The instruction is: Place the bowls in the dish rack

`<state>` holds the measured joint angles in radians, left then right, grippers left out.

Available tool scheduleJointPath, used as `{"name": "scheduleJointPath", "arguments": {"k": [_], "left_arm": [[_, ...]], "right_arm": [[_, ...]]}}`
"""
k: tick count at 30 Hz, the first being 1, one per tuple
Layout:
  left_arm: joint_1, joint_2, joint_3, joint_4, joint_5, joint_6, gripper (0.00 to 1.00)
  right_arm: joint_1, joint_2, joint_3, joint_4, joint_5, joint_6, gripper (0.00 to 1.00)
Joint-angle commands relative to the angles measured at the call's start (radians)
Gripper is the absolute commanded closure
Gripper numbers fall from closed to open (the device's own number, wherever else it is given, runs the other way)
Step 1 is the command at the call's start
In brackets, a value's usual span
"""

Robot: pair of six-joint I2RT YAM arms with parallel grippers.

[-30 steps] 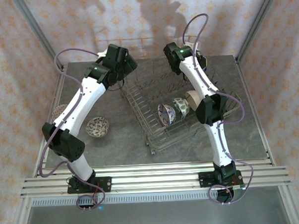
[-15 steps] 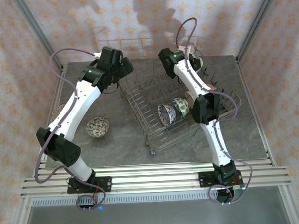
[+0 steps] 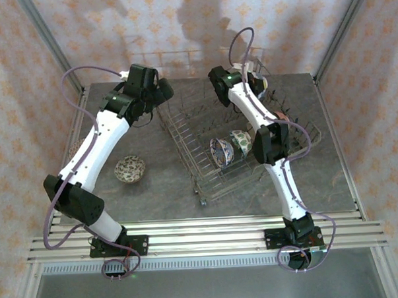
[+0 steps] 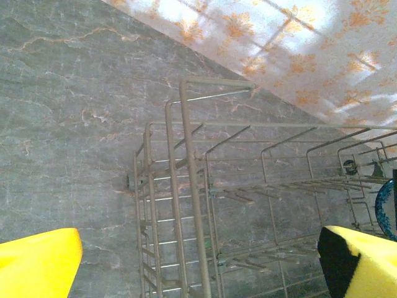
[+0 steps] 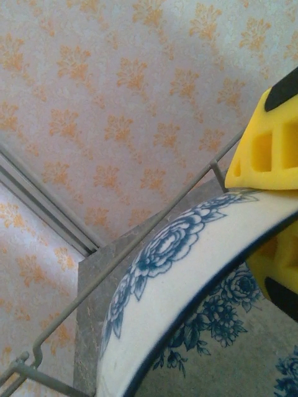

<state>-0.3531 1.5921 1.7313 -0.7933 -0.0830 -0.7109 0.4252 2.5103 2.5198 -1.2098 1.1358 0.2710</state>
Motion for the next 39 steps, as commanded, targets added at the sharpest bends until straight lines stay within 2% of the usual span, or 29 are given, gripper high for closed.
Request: {"name": "scheduleJointPath", "arguments": {"k": [1,16,20,23,27,28,29,33,39], "left_arm": [[0.009,-0.042,-0.017,0.020,-0.017,0.021,0.01],[0.019,-0.081,-0.055,0.006,-0.022,0.029,0.01],[0.019,-0.092,-0.065,0.000,-0.026,0.030,0.01],[0.019,-0.098,-0.071,-0.001,-0.027,0.030,0.01],[0.020,-0.105,-0.079,-0.007,-0.029,0.031,0.01],[0.020,-0.107,-0.080,-0.009,-0.031,0.031,0.01],[0.020,-0.108,-0.081,-0.011,-0.031,0.031,0.01],[0.021,-0.115,-0.091,-0.019,-0.029,0.030,0.01],[0.025,-0.128,-0.111,-0.029,-0.017,0.027,0.01]], "right_arm": [[0.018,0.011,0.013,0.073,0.079,-0.064,1.00],[0.029,0.065,0.002,0.097,0.058,-0.155,1.00],[0.033,0.077,0.012,0.110,0.042,-0.196,0.93],[0.036,0.077,0.014,0.104,0.024,-0.195,0.82],[0.035,0.073,0.022,0.095,-0.007,-0.202,0.80],[0.036,0.073,0.022,0.093,-0.011,-0.203,0.78],[0.036,0.071,0.022,0.093,-0.015,-0.208,0.71],[0.035,0.072,0.022,0.089,-0.036,-0.221,0.70],[0.036,0.046,0.025,0.058,-0.145,-0.231,0.49]]}}
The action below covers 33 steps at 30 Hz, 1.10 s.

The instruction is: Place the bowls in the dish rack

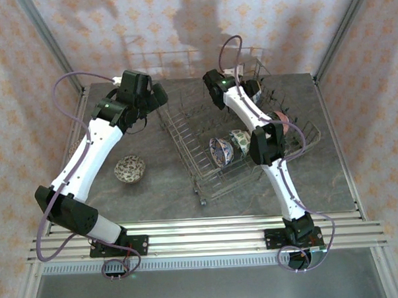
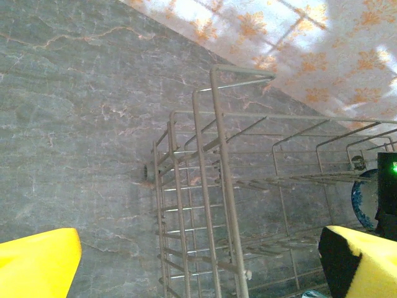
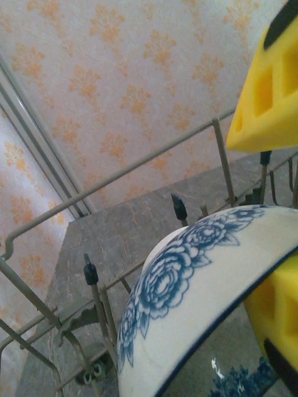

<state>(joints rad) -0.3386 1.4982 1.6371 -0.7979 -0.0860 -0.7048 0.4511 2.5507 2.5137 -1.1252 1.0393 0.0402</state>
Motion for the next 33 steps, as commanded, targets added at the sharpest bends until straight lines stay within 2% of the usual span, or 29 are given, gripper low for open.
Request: {"name": "scheduleJointPath", "arguments": {"k": [1,11,16,21,25,28,33], "left_arm": [[0.012,-0.036,-0.023,-0.025,-0.008,0.021,0.01],[0.060,-0.039,-0.008,-0.133,0.037,0.099,0.01],[0.105,-0.078,-0.039,-0.193,0.052,0.121,0.01],[0.137,-0.113,-0.096,-0.315,0.049,0.129,0.01],[0.166,-0.168,-0.189,-0.398,0.028,0.111,0.01],[0.190,-0.241,-0.299,-0.398,0.024,0.074,0.01],[0.255,-0.332,-0.468,-0.357,0.087,0.007,0.01]], "right_arm": [[0.010,-0.004,0.027,-0.028,-0.090,-0.013,0.45],[0.010,-0.075,0.050,-0.057,-0.252,-0.036,0.20],[0.010,-0.185,-0.031,-0.021,-0.374,-0.044,0.14],[0.011,-0.259,-0.075,-0.019,-0.393,-0.039,0.08],[0.005,-0.363,-0.181,0.020,-0.463,-0.033,0.04],[0.005,-0.441,-0.265,0.060,-0.526,-0.043,0.02],[0.005,-0.541,-0.358,0.061,-0.602,-0.039,0.02]]}}
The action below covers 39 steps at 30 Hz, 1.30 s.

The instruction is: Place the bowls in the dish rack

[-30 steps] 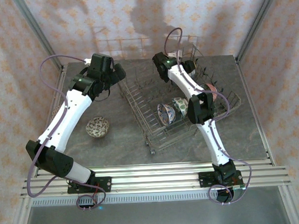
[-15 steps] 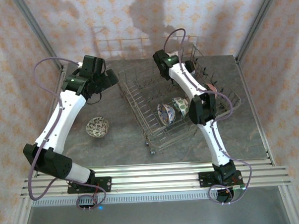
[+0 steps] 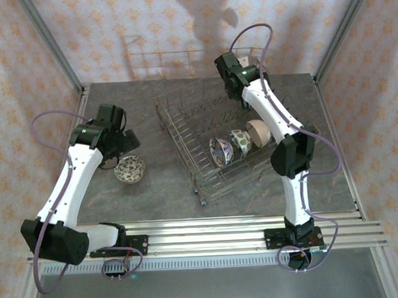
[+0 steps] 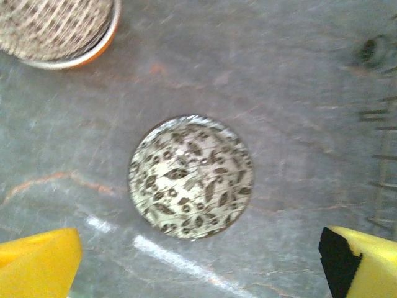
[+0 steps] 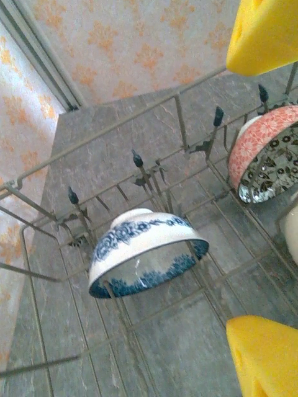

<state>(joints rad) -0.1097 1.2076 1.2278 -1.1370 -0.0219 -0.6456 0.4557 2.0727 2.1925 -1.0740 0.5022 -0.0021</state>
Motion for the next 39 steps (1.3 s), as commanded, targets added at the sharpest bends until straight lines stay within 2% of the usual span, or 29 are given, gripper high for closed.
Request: {"name": "scheduleJointPath", "arguments": {"k": [1,11,19,34,39], "left_arm": [[0.034,-0.050,-0.093,0.001,0.045,-0.064,0.01],[0.109,-0.012,-0.299,0.112,0.118,-0.137,0.04],[0.136,0.083,-0.362,0.235,0.124,-0.143,0.12],[0.181,0.225,-0.415,0.361,0.184,-0.066,0.49],[0.186,0.243,-0.417,0.377,0.195,-0.042,0.70]], "right_arm": [[0.001,-0.084,-0.058,0.006,-0.090,0.007,0.02],[0.001,-0.313,-0.347,0.029,-0.223,0.065,0.02],[0.000,-0.354,-0.413,0.011,-0.245,0.095,0.03],[0.007,-0.300,-0.302,-0.056,-0.291,0.141,0.07],[0.009,-0.263,-0.222,-0.101,-0.301,0.142,0.08]]}}
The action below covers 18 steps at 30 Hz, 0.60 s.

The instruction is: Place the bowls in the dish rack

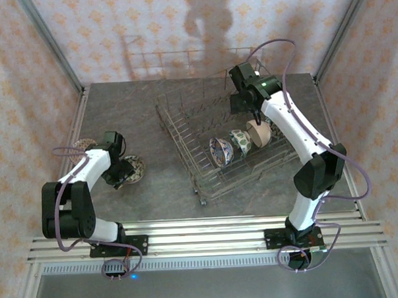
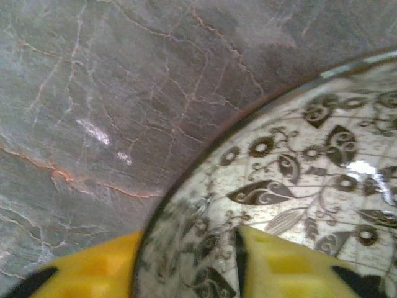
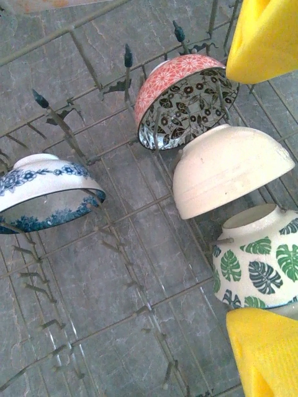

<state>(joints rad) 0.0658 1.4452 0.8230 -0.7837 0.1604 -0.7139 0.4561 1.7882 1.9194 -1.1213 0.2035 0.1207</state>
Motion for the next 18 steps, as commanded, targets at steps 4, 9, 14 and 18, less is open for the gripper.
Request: {"name": "scheduleJointPath", "arguments": {"k": [4,9,14,18], "left_arm": [[0.012,-0.004,-0.009,0.050,0.048,0.043,0.88],[0.013,-0.029,0.017,0.058,0.095,0.050,1.00],[0.012,-0.122,0.071,0.048,0.105,0.044,1.00],[0.013,-0.201,0.153,0.042,0.114,0.059,1.00]], "right_arm": [[0.011,0.043,0.089,-0.069,-0.010,0.030,0.08],[0.016,0.079,0.157,-0.103,-0.048,0.036,0.09],[0.026,0.111,0.233,-0.131,-0.085,0.036,0.09],[0.031,0.128,0.306,-0.134,-0.163,0.044,0.10]]}}
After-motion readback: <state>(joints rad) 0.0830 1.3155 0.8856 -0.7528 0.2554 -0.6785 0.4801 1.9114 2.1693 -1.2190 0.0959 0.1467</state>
